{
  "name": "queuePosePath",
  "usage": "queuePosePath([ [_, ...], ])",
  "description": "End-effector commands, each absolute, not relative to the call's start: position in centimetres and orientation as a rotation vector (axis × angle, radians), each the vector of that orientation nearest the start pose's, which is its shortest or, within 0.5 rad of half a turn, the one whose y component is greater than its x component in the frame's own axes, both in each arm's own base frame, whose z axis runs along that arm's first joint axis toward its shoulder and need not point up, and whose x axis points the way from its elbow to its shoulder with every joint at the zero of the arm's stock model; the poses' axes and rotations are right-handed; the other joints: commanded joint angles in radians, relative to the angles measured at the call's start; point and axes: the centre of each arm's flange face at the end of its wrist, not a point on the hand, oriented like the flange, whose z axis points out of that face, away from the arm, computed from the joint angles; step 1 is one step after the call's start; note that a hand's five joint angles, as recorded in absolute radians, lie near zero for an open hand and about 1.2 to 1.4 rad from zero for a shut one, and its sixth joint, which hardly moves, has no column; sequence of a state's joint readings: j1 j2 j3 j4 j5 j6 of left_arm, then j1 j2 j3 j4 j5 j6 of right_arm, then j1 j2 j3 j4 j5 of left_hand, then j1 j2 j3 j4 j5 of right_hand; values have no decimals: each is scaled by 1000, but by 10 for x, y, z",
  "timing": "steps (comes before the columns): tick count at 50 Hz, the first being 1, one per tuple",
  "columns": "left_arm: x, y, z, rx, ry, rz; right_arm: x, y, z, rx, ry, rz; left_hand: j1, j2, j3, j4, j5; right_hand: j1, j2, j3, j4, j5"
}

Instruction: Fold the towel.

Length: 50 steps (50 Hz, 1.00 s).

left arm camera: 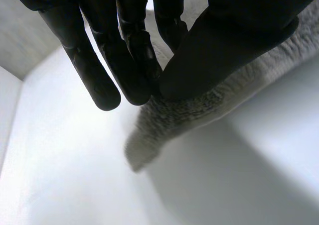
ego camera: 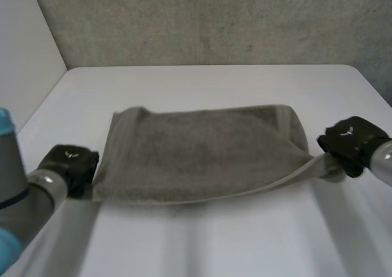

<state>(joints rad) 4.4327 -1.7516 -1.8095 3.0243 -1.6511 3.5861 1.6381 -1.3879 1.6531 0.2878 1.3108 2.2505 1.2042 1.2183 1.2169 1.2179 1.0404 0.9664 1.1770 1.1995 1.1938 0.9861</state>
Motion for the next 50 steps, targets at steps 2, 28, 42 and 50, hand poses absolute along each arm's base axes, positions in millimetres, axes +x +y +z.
queuePosePath([
  [2,-186,-206,207,965,2470,-1325,158,-255,227,-1718,2512,-1454,192,178,179,178,181,430,219,197,202,236],
  [28,-235,-361,165,902,2277,-1632,202,-364,164,-1549,2468,-1917,192,178,179,178,181,430,219,197,202,236],
  [42,-254,-413,140,891,2188,-1770,225,-404,133,-1520,2348,-2144,192,178,179,178,181,430,219,197,202,236],
  [50,-264,-422,143,908,2112,-1901,222,-423,139,-1407,2395,-2331,-997,-1011,-1009,-1010,-1007,-792,-1002,-1025,-1019,-986],
])
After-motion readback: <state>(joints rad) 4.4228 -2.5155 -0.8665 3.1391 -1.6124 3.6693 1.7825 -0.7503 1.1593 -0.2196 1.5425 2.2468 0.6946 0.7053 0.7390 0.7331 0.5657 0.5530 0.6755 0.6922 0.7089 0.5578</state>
